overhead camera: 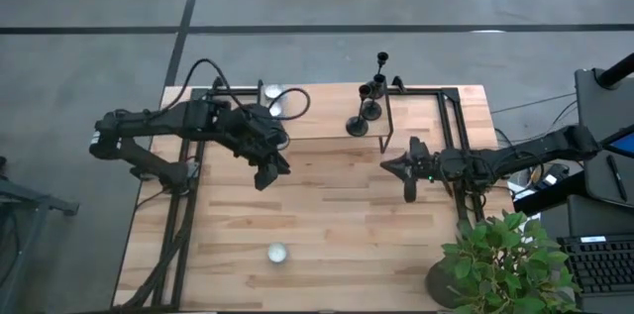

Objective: Pick & Place candle stick holders
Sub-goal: Put the red scented candle on the shelf aligned with the other scented candles

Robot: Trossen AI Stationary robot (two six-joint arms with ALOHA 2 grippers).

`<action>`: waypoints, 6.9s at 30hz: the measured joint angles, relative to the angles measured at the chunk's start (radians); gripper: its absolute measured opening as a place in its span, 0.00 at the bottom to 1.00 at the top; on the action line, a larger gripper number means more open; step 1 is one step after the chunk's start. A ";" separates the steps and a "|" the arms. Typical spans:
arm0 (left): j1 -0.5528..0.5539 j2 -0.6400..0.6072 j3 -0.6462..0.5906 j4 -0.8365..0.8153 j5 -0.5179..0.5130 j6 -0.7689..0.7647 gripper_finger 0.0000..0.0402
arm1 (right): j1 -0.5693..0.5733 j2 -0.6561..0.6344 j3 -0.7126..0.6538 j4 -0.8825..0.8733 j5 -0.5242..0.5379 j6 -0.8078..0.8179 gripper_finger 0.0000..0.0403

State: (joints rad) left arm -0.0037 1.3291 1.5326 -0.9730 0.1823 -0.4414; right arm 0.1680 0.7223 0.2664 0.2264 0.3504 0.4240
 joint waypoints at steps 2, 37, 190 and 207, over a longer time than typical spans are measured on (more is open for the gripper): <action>-0.007 0.012 0.000 -0.003 -0.001 0.000 0.21 | 0.001 -0.053 -0.030 0.002 0.024 -0.010 0.02; -0.323 0.042 -0.571 0.356 -0.107 -0.096 0.21 | 0.002 -0.622 -0.258 -0.015 -0.089 -0.193 0.02; -0.049 0.087 -0.317 -0.049 -0.190 0.038 0.00 | 0.002 -0.615 -0.257 -0.013 -0.089 -0.193 0.02; 0.396 0.146 -0.030 -0.237 -0.271 0.382 0.00 | 0.002 -0.615 -0.257 -0.013 -0.089 -0.193 0.02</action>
State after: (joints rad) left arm 0.3922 1.4750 1.5028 -1.2104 -0.0887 -0.0589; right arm 0.1699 0.1070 0.0097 0.2134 0.2619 0.2314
